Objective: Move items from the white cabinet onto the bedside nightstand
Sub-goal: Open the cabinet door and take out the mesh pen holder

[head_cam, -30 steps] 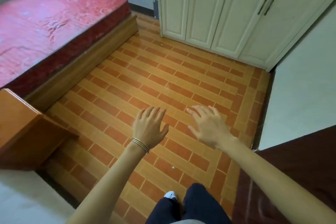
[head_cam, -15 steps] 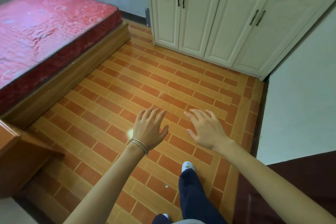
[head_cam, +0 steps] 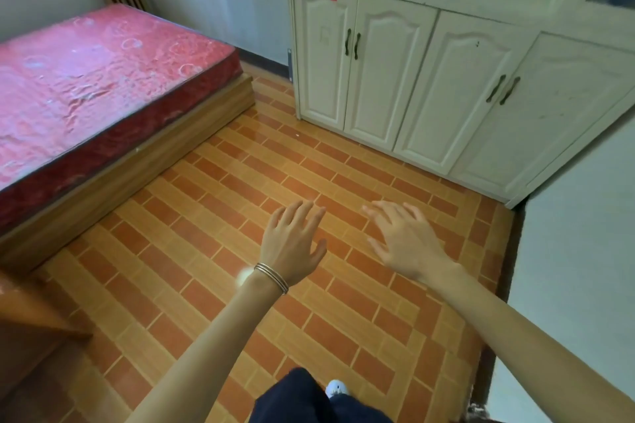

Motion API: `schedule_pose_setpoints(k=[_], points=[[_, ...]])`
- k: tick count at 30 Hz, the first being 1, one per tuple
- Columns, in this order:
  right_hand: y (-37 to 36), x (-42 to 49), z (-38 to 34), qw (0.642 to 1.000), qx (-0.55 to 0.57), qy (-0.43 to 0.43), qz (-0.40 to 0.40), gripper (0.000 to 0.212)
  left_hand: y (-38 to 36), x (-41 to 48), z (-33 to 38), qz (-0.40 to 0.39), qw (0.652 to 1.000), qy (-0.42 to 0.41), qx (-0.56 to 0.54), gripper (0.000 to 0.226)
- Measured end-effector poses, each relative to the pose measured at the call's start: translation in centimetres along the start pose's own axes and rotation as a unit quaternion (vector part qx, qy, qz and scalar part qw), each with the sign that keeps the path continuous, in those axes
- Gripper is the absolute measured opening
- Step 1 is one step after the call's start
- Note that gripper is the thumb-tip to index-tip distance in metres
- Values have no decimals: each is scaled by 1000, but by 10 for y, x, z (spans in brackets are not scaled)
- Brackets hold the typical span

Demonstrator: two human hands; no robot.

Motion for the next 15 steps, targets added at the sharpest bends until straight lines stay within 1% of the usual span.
schedule_pose_setpoints(k=[8,15], points=[[-23,66,49,1000,-5,-9,5,54,-26,92,-18,-19,999,-27,-2,55],[-21,172,104,1000,-18,-20,15,55,-26,211,-65,-3,998,-58,4,50]])
Point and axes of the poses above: each hand's wrist, its own x-axis towards the middle knuckle, its own y-axis out of the back of the hand, z = x × y, the point moved 8 cm from there along x, towards the middle knuckle, and after that the axes turned 11 degrees about -x, right-handed, at the moved point
